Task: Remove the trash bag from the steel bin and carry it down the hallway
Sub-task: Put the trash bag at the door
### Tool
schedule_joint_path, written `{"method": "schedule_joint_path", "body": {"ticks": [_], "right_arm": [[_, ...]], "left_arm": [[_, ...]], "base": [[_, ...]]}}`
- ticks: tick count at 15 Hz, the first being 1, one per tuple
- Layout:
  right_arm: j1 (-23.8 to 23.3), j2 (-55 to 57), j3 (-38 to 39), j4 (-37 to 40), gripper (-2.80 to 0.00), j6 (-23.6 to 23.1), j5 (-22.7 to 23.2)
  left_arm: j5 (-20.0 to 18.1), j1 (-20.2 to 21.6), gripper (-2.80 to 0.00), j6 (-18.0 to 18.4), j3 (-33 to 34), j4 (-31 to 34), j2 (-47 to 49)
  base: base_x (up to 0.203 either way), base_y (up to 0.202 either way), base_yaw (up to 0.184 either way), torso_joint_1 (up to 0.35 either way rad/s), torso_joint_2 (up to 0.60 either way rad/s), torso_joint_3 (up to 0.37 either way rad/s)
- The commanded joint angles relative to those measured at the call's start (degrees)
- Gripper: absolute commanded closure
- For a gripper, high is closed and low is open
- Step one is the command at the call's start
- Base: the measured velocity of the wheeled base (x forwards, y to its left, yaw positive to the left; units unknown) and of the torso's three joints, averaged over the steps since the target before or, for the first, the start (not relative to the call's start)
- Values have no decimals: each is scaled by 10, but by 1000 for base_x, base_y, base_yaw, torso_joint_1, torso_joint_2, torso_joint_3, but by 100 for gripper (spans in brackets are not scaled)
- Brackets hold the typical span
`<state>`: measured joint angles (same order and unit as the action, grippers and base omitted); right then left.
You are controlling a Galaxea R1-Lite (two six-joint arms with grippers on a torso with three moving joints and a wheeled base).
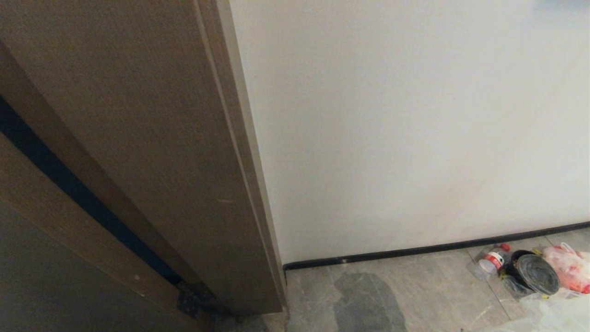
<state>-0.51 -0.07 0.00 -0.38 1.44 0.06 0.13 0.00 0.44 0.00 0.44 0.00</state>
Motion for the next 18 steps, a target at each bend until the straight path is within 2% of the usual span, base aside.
{"method": "schedule_joint_path", "body": {"ticks": [1,18], "right_arm": [[0,0,1,-1,0,0,0],[1,0,1,-1,0,-7,-1]], "left_arm": [[0,0,0,0,0,0,0],[0,0,0,2,0,0,0]], "base": [[0,0,0,7,2,-193],[0,0,0,2,4,-181]]}}
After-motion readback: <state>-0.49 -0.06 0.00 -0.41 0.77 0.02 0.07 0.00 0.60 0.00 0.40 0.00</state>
